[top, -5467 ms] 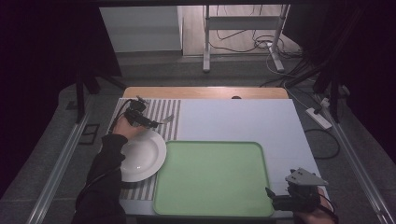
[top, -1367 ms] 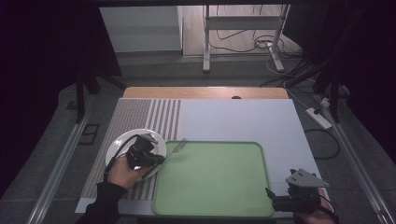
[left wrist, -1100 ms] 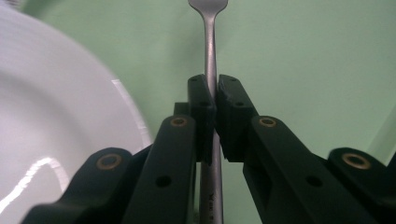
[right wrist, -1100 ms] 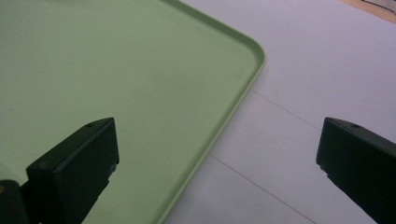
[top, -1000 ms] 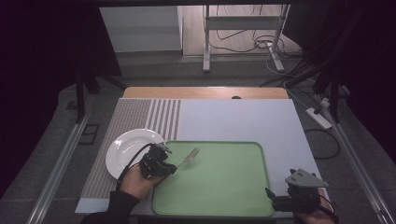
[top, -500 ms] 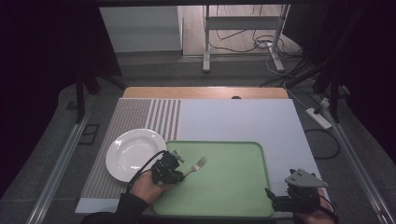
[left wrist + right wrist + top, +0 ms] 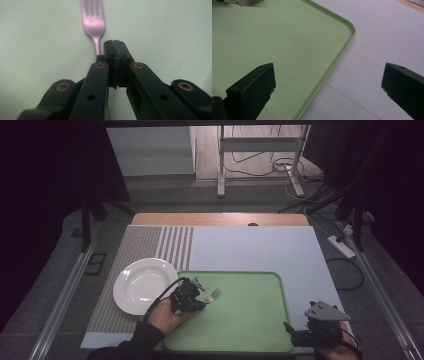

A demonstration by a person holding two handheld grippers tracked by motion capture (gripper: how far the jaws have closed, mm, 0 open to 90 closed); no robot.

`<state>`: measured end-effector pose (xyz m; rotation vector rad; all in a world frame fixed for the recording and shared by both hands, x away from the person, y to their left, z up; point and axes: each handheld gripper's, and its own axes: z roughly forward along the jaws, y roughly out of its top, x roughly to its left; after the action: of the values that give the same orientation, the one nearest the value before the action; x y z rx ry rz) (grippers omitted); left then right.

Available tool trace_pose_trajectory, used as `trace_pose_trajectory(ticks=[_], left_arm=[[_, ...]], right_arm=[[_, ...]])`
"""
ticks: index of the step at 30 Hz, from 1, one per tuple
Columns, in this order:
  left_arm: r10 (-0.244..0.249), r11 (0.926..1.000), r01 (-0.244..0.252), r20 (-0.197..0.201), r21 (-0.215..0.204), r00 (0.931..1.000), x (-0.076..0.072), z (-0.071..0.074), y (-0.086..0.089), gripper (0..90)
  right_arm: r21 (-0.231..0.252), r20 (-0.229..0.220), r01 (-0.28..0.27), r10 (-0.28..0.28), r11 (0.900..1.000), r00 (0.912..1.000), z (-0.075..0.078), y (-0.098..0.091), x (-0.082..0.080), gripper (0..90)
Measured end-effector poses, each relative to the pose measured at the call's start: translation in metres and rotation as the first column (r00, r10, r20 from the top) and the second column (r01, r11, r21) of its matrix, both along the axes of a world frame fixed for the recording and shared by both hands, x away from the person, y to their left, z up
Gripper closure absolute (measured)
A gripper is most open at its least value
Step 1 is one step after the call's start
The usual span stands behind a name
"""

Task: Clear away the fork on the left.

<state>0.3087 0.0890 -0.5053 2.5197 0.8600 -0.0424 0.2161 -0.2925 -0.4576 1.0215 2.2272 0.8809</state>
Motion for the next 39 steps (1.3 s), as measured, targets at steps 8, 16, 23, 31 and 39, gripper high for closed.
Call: trace_pose_trajectory(ticks=[8,16,23,31,39], left_arm=[[0.049,0.9983,-0.049,0.002,0.030,0.9988,0.006,-0.002,0.011,89.3],[0.098,0.9940,-0.098,-0.002,0.049,0.9952,0.013,-0.004,0.024,89.2],[0.149,0.9879,-0.148,-0.014,0.047,0.9888,0.018,-0.004,0.039,89.2],[0.191,0.9805,-0.190,-0.016,0.050,0.9815,0.020,-0.004,0.048,89.1],[0.196,0.9801,-0.195,-0.019,0.034,0.9804,0.019,-0.003,0.051,85.4]], right_arm=[[-0.001,0.004,-0.001,0.001,1.0000,1.0000,0.000,0.000,0.000,0.0],[-0.001,0.004,-0.003,0.003,1.0000,1.0000,0.000,0.000,0.000,0.0],[-0.002,0.007,-0.004,0.004,1.0000,1.0000,0.000,0.000,0.000,0.0],[-0.003,0.007,-0.006,0.006,1.0000,1.0000,0.000,0.001,-0.001,0.0],[-0.003,0.007,-0.007,0.007,1.0000,1.0000,0.000,0.001,-0.001,0.0]])
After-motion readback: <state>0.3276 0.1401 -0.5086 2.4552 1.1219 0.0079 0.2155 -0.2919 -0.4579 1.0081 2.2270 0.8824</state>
